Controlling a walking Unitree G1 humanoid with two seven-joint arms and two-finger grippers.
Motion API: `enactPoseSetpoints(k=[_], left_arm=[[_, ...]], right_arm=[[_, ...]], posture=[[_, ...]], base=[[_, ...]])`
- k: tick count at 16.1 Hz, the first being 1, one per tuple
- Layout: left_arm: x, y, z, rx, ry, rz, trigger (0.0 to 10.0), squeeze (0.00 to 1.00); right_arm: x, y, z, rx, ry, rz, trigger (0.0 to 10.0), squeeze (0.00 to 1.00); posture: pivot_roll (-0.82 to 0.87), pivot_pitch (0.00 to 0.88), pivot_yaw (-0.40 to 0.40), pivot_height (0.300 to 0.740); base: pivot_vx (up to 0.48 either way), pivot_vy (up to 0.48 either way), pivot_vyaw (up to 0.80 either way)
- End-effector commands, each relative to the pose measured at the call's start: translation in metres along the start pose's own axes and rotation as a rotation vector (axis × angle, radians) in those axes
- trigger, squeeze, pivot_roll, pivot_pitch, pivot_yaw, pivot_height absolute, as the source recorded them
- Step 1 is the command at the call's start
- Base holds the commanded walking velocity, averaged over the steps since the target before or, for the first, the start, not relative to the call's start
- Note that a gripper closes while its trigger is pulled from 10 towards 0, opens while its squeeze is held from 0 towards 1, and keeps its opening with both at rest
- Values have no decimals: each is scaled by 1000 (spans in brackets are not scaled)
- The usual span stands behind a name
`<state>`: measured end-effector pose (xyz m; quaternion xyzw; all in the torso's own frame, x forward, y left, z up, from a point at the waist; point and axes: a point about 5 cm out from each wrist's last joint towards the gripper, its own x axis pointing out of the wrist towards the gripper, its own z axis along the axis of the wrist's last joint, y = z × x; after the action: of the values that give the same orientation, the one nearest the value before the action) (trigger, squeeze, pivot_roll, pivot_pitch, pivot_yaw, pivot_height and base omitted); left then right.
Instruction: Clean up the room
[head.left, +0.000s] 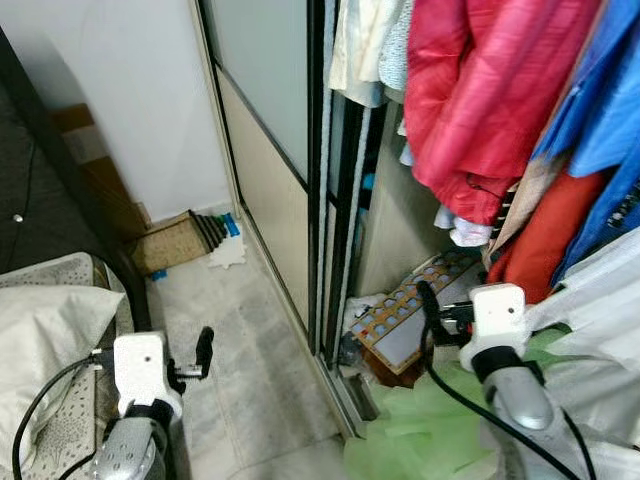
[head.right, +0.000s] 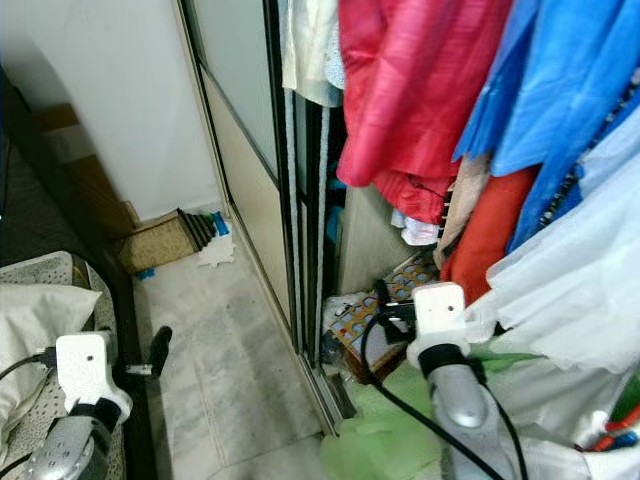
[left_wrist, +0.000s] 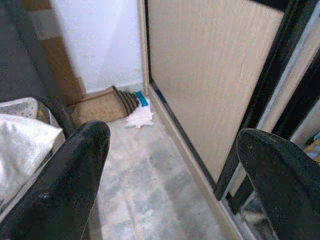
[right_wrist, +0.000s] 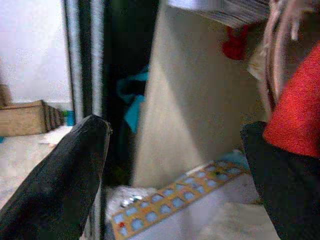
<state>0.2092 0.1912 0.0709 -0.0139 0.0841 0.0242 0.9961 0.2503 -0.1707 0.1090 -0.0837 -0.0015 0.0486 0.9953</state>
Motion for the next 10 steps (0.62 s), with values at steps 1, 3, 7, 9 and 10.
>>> enactPoseSetpoints(k=[1, 3, 7, 9, 10], left_arm=[[2, -6, 3, -8, -22, -13, 10000, 0], [5, -10, 5, -23, -30, -15, 10000, 0], [6, -12, 3, -41, -28, -13, 10000, 0], [11, -13, 5, -41, -31, -17, 10000, 0], [13, -13, 5, -39, -26, -21, 10000, 0]], right_arm=[[2, 2, -1, 12, -4, 1, 10000, 0], [7, 5, 2, 9, -15, 23, 10000, 0], [11, 7, -1, 33, -9, 4, 10000, 0], [13, 15, 0, 30, -20, 30, 10000, 0], [13, 15, 1, 30, -22, 35, 10000, 0]], posture=[[14, 55, -16, 740], [10, 54, -17, 740], [11, 48, -19, 740], [8, 47, -18, 740], [7, 47, -19, 740]], base=[[0, 0, 0], [0, 0, 347], [0, 0, 764], [0, 0, 763], [0, 0, 763]])
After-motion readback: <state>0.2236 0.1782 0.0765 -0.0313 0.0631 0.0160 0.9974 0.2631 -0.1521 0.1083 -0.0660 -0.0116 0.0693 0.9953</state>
